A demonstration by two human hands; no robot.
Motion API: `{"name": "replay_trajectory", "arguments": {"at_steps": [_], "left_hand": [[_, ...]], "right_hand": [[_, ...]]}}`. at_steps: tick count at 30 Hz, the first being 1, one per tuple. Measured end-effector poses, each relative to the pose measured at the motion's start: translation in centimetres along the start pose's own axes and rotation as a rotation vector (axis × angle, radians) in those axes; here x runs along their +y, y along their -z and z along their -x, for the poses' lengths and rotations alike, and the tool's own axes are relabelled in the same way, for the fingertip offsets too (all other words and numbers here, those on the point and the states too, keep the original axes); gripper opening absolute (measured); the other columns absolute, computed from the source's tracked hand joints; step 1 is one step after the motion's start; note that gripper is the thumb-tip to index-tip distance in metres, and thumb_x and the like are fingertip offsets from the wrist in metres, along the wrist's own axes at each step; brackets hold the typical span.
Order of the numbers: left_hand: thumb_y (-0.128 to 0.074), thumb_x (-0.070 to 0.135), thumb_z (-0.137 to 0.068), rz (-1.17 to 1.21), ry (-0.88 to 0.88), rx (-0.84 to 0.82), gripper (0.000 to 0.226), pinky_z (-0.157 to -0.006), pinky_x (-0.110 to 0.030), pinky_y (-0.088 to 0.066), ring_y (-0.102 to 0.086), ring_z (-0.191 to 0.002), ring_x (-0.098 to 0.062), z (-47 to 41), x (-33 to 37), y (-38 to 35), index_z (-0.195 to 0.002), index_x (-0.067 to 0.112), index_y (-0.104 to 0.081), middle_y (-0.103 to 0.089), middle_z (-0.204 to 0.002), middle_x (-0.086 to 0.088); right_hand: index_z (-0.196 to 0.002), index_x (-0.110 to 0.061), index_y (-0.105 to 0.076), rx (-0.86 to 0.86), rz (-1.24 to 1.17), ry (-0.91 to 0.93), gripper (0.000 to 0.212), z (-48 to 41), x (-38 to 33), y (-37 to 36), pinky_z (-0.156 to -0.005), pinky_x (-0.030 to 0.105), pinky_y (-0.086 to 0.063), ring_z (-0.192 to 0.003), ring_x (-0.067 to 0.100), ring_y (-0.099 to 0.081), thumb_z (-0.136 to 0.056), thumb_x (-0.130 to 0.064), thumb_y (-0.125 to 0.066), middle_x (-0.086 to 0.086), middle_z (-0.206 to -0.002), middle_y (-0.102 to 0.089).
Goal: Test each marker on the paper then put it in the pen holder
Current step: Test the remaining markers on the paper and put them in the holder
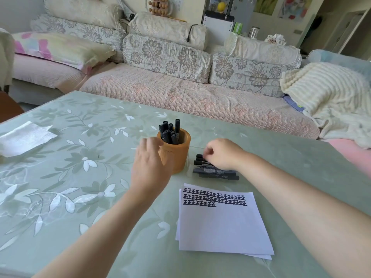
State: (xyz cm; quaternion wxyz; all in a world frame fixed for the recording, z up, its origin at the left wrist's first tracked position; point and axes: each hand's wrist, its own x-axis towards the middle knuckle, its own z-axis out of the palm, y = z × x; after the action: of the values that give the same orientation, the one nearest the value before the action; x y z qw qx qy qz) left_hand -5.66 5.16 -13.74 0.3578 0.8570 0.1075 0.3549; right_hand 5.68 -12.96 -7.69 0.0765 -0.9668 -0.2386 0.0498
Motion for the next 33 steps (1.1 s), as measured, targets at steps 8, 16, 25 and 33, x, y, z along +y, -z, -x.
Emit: {"name": "replay_trajectory", "arguments": {"at_steps": [8,16,25,33], "left_hand": [[-0.041,0.076,-0.075,-0.255,-0.306,-0.628,0.070,-0.094,-0.028,-0.038,-0.041,-0.115,-0.010,3.4,-0.8,-0.6,-0.129,0.030,-0.045,-0.045,-0.119,0.014],[-0.055,0.081,-0.067,-0.377,-0.356,-0.787,0.086,-0.105,-0.031,-0.028,-0.027,-0.119,-0.009,3.6,-1.5,-0.6,-0.138,0.035,-0.038,-0.035,-0.126,0.015],[-0.051,0.072,-0.080,-0.294,-0.334,-0.726,0.076,-0.102,-0.033,-0.037,-0.032,-0.121,-0.011,3.1,-0.6,-0.4,-0.142,0.032,-0.034,-0.040,-0.127,0.013],[-0.062,0.030,-0.090,-0.132,-0.465,-0.480,0.051,-0.088,-0.023,-0.039,-0.043,-0.114,-0.013,3.2,2.3,-0.6,-0.137,0.024,-0.044,-0.048,-0.126,0.008]], "right_hand": [[-0.100,-0.030,-0.073,-0.034,0.215,-0.022,0.015,-0.3,2.8,-0.7,-0.082,0.030,-0.050,-0.101,0.019,-0.062,-0.088,-0.023,-0.067,-0.006,-0.109,-0.070],[-0.103,-0.025,-0.074,-0.105,0.190,0.029,0.017,-1.6,3.6,-1.0,-0.088,0.035,-0.052,-0.099,0.022,-0.063,-0.086,-0.029,-0.072,-0.004,-0.106,-0.070],[-0.091,-0.025,-0.052,0.369,0.007,0.233,0.016,5.1,2.8,0.8,-0.058,0.031,-0.045,-0.064,0.021,-0.056,-0.077,-0.025,-0.060,-0.006,-0.065,-0.058],[-0.087,-0.016,-0.063,0.239,-0.951,0.054,0.021,12.4,1.8,-2.2,-0.057,0.038,-0.051,-0.061,0.025,-0.069,-0.083,0.005,-0.063,0.009,-0.082,-0.074]]}}
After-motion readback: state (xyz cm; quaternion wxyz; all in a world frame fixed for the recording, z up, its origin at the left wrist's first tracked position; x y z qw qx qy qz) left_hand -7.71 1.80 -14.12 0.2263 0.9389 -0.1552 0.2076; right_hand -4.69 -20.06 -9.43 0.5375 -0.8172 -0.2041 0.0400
